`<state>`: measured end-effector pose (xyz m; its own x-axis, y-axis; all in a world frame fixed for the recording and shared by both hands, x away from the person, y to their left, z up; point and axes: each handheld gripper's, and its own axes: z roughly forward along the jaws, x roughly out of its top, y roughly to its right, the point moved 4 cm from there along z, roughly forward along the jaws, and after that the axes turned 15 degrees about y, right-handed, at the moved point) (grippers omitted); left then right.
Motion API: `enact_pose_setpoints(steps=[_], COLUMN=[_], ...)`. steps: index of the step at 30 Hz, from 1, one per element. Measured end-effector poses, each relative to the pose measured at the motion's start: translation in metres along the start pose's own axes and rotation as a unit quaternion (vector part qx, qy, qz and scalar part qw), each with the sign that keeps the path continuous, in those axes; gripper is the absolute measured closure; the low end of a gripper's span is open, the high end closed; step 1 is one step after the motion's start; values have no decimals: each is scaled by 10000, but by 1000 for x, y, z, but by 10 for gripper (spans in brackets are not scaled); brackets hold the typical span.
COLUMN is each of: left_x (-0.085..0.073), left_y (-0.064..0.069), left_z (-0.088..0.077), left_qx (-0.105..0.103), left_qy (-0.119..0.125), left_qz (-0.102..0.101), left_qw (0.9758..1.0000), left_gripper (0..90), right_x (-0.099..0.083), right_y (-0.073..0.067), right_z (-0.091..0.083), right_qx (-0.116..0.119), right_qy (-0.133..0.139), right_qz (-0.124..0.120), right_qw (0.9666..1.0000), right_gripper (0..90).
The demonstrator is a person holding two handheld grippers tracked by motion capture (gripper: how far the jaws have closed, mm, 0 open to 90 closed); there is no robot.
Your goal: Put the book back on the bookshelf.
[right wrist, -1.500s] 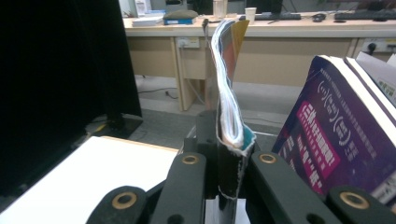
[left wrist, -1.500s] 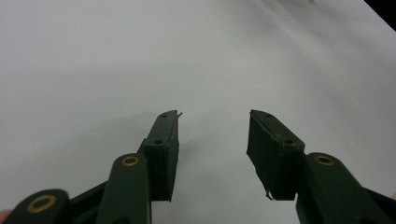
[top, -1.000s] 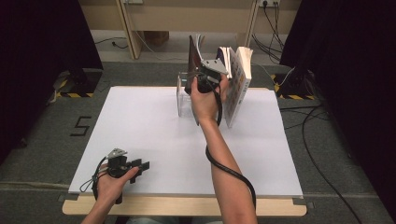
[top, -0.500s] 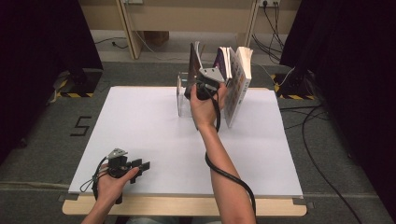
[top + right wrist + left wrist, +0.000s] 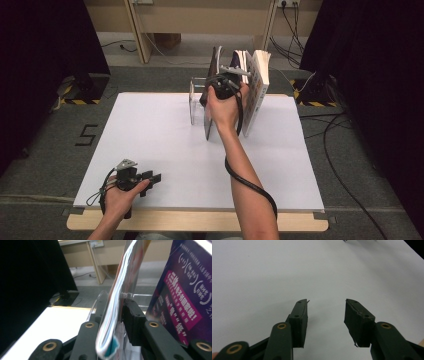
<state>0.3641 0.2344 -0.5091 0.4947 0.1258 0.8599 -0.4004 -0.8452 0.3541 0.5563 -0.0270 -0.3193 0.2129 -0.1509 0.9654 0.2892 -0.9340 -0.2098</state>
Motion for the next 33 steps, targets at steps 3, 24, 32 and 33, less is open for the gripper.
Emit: enact_pose_setpoints(steps=[3,24,32,33], left_x=[0,0,1,1], left_y=[-1,-1,-2,-2], left_z=[0,1,-1,-1], left_qx=[5,-13,-14,-13], left_qy=[0,-4,28,22], left_qz=[-12,-15,-17,-19], left_qw=[10000,10000,10000,10000], left_gripper=[529,530,530,530], right_x=[2,10,3,3], right_y=[1,-4,-9,-8], right_z=[2,12,19,18], right_qx=[-29,-295,-425,-477], right_qy=[-178,121,49,39], right_qz=[50,-379,-802,-880], right_qw=[9998,9988,9959,9950], right_gripper=[749,873,873,872])
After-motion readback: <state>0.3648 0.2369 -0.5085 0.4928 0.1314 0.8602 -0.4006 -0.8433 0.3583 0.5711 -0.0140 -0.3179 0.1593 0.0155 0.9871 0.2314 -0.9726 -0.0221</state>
